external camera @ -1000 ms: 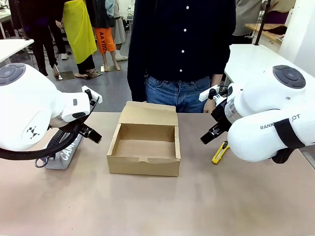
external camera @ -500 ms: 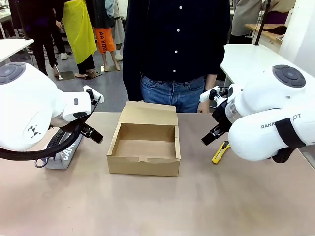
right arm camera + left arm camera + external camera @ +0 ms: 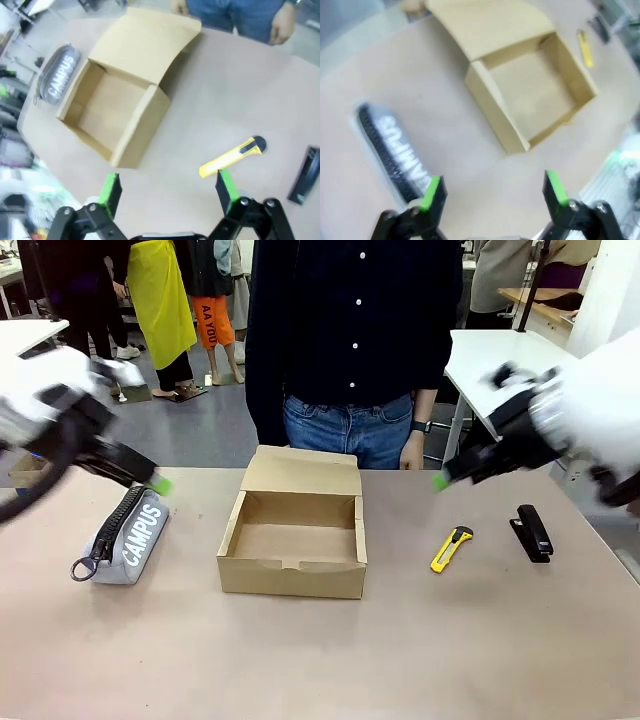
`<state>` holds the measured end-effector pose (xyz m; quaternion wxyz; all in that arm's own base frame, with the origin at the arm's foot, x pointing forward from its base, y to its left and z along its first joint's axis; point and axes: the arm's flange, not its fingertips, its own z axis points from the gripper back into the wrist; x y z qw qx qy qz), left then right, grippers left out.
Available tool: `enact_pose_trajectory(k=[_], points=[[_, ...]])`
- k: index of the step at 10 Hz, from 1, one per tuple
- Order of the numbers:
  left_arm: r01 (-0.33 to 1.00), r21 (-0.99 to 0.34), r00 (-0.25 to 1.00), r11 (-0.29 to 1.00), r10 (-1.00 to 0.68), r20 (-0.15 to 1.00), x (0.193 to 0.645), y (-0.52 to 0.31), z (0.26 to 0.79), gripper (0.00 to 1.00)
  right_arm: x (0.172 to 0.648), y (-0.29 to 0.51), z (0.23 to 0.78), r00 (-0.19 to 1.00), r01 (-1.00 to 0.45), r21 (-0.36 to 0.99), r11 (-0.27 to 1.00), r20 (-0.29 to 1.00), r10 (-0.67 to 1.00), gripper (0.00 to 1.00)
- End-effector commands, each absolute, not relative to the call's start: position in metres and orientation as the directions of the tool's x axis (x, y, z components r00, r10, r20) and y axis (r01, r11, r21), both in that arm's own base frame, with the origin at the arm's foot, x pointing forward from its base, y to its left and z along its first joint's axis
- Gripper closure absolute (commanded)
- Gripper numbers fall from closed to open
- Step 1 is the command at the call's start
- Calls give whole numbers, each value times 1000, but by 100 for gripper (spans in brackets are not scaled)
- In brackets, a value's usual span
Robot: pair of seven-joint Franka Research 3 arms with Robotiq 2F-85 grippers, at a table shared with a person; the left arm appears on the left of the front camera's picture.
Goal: Pack the items into the box.
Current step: Pick up the item specified by the human and place it in the Mailer Box.
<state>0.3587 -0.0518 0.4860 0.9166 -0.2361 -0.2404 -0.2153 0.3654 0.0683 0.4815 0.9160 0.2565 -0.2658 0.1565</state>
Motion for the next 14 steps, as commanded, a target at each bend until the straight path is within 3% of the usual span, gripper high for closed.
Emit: enact_pose_trajectory(k=[1,3,6,8,10,11,12,14], points=[[384,-569,838,727,-16,545,355,34,502,0,286,-31,483,814,-238,578,781,558,-165,0],[357,-796,792,490,293,535,336,128,490,0,250,-110,475,757,-145,729,669,517,-399,0],[304,-911,655,278,634,412,291,232,432,0,206,-200,424,665,-36,868,496,391,-636,0],[255,-940,602,227,724,338,271,249,393,0,186,-236,378,620,24,927,374,280,-733,0],[252,-939,609,234,715,342,271,250,369,0,180,-246,347,600,67,946,318,216,-770,0],[249,-937,618,247,704,350,276,241,369,0,182,-246,341,603,73,943,325,218,-768,0],[247,-928,626,279,685,373,281,235,373,0,177,-303,376,595,94,939,332,214,-774,0],[234,-949,608,210,731,311,273,266,366,0,177,-303,376,595,94,939,332,214,-774,0]])
